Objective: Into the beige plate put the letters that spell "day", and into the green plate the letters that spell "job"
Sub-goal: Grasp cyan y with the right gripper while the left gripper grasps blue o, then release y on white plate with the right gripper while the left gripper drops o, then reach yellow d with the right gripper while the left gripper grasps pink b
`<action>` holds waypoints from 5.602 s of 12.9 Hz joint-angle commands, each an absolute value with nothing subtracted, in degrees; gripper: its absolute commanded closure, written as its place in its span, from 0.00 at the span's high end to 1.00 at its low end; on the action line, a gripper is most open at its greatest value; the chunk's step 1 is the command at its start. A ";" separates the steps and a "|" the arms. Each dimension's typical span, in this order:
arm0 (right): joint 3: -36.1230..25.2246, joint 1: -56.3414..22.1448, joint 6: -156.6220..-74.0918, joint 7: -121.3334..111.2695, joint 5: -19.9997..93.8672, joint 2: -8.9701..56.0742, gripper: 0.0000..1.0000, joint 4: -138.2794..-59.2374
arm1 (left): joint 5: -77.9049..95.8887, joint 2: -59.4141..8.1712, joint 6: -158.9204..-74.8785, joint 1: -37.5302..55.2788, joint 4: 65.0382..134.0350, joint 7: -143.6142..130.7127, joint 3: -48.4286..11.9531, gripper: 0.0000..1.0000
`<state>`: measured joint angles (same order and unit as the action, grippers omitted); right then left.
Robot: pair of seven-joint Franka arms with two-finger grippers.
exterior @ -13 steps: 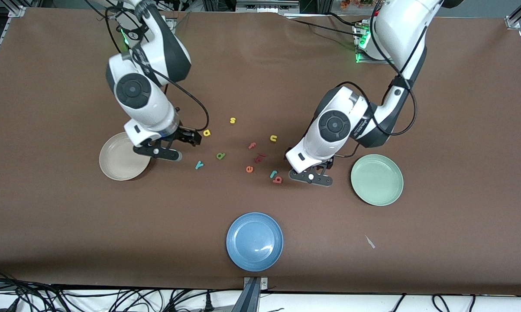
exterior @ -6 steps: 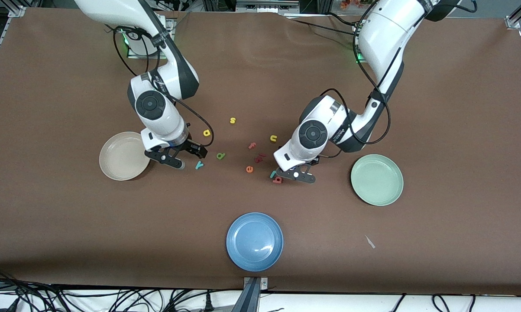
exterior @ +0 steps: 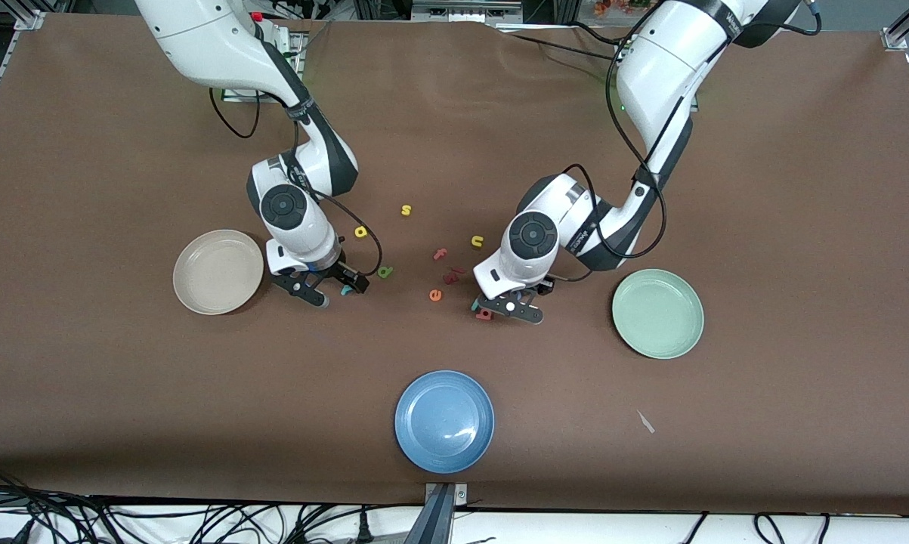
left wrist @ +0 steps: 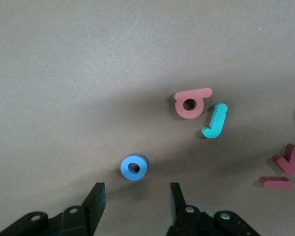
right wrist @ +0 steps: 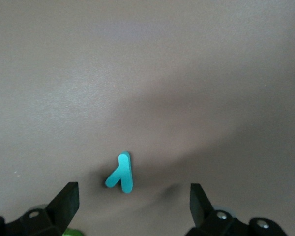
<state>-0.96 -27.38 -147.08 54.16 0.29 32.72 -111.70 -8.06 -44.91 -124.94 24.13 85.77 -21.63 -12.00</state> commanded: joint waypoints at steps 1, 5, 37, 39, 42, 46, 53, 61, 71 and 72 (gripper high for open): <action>-1.14 -27.69 -148.35 55.19 0.79 33.84 0.99 -110.48 | -9.58 -45.70 -127.00 24.43 85.96 -21.27 -11.78 0.60; -1.14 -27.77 -148.36 56.69 0.79 34.89 0.84 -109.52 | -12.39 -46.58 -130.16 24.08 87.44 -21.36 -11.69 0.57; -21.95 -27.16 -131.22 4.10 1.05 14.68 0.00 -124.01 | -11.51 -36.56 -115.66 6.31 89.66 -2.09 -13.18 1.00; -24.43 -26.46 -132.35 -2.79 2.71 16.08 0.00 -123.84 | -11.34 -38.13 -115.75 8.95 85.80 -6.31 -13.18 1.00; -24.43 -25.23 -134.30 -5.27 3.43 18.10 0.23 -123.84 | -8.45 -42.61 -115.75 14.04 78.69 -11.76 -12.92 1.00; -22.51 -26.45 -127.57 -5.37 3.51 17.58 1.00 -120.87 | -8.44 -53.06 -116.10 18.98 65.87 -16.96 -12.39 1.00; -12.94 -28.12 -122.51 4.63 10.90 17.49 1.00 -117.86 | -8.53 -60.46 -122.34 26.01 60.47 -24.15 -12.31 1.00; -2.81 -32.42 -139.39 17.14 10.29 17.84 1.00 -124.98 | -8.62 -61.17 -124.35 27.33 62.57 -27.86 -12.39 0.59; -2.72 -36.56 -150.03 13.71 6.33 21.88 1.00 -128.85 | -8.70 -61.35 -127.27 27.25 64.16 -28.92 -12.30 0.27; -2.72 -37.08 -150.90 13.71 6.33 22.41 0.99 -129.20 | -8.79 -61.26 -127.27 27.16 64.07 -28.92 -12.30 0.23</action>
